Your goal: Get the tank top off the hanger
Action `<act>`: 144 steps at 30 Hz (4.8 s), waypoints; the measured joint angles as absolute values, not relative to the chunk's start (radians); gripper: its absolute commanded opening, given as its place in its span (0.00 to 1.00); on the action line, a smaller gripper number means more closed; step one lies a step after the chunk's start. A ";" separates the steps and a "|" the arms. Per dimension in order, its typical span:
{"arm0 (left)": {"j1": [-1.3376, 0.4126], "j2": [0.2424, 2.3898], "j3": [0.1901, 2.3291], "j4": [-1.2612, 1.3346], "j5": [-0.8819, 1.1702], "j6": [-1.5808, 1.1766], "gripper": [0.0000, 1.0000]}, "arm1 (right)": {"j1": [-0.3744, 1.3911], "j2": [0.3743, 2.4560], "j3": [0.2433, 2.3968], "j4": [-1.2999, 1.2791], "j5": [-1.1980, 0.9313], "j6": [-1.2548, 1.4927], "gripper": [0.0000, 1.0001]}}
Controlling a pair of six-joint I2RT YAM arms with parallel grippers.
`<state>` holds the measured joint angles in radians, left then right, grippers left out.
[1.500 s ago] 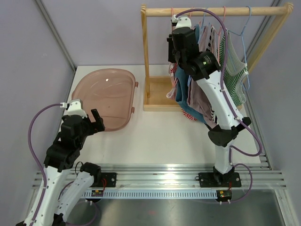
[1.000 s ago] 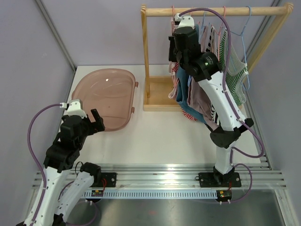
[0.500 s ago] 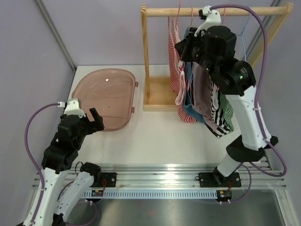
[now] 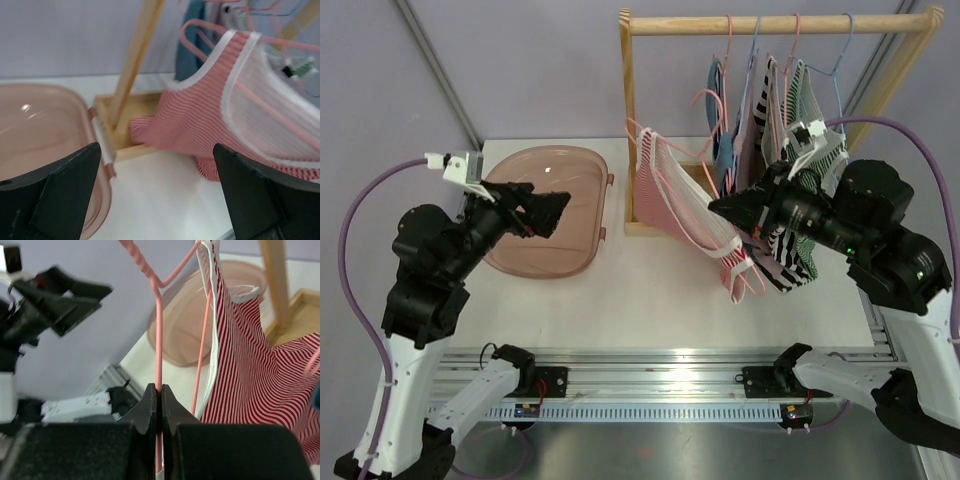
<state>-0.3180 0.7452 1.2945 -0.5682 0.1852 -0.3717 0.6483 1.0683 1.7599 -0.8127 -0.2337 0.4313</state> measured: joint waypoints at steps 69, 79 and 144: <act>-0.725 0.938 1.185 -0.438 0.037 -0.417 0.00 | 0.649 0.382 0.960 -0.139 -0.376 0.334 0.00; -0.904 0.871 1.000 -0.350 0.130 -0.414 0.00 | 0.650 0.680 0.905 0.452 -0.167 0.431 0.00; -1.227 1.099 0.871 -0.421 -0.298 -0.470 0.99 | 0.650 1.452 2.158 -0.783 0.207 0.313 1.00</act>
